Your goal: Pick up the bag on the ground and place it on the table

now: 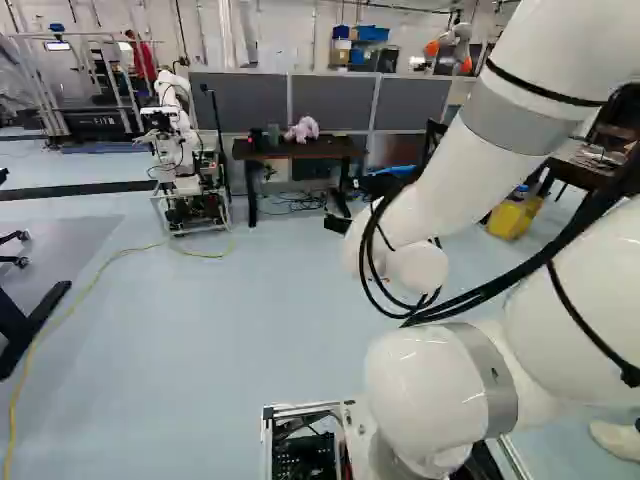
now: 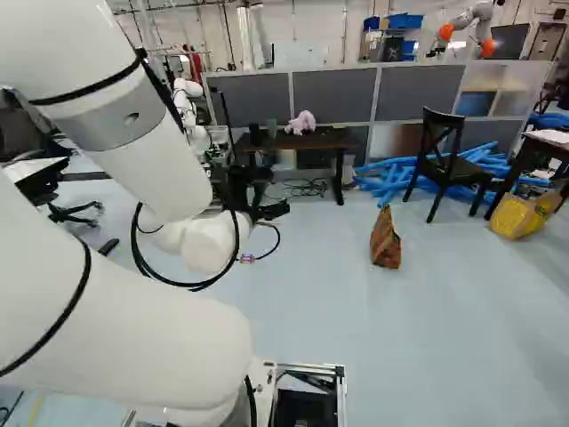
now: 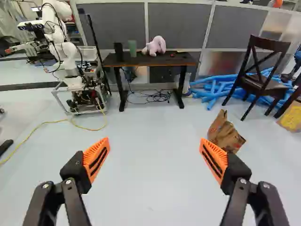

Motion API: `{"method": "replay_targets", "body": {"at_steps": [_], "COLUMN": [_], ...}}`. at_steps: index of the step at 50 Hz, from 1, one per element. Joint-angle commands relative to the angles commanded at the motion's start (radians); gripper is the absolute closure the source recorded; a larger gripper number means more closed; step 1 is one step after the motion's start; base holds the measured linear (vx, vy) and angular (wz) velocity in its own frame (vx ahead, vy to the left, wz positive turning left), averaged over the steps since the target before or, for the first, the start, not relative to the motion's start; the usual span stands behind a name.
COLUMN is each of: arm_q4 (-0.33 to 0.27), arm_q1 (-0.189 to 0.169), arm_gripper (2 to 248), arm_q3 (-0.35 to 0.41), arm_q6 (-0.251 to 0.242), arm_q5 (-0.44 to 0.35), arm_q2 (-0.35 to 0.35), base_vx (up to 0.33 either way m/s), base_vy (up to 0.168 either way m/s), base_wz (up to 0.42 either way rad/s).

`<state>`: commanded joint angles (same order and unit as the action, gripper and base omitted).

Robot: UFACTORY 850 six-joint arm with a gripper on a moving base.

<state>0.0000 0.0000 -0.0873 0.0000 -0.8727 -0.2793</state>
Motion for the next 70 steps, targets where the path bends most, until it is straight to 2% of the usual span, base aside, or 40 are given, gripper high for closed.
{"method": "replay_targets", "body": {"at_steps": [40, 70], "arm_q4": [0.000, 0.000], "arm_q1": [0.000, 0.000], "arm_gripper": [3, 3], "arm_q3": [0.000, 0.000], "arm_q6": [0.000, 0.000], "arm_q5": [0.000, 0.000], "arm_q2": [0.000, 0.000], "base_vx": [0.009, 0.087], "base_vy": [0.000, -0.027], "base_wz": [-0.001, -0.050]}}
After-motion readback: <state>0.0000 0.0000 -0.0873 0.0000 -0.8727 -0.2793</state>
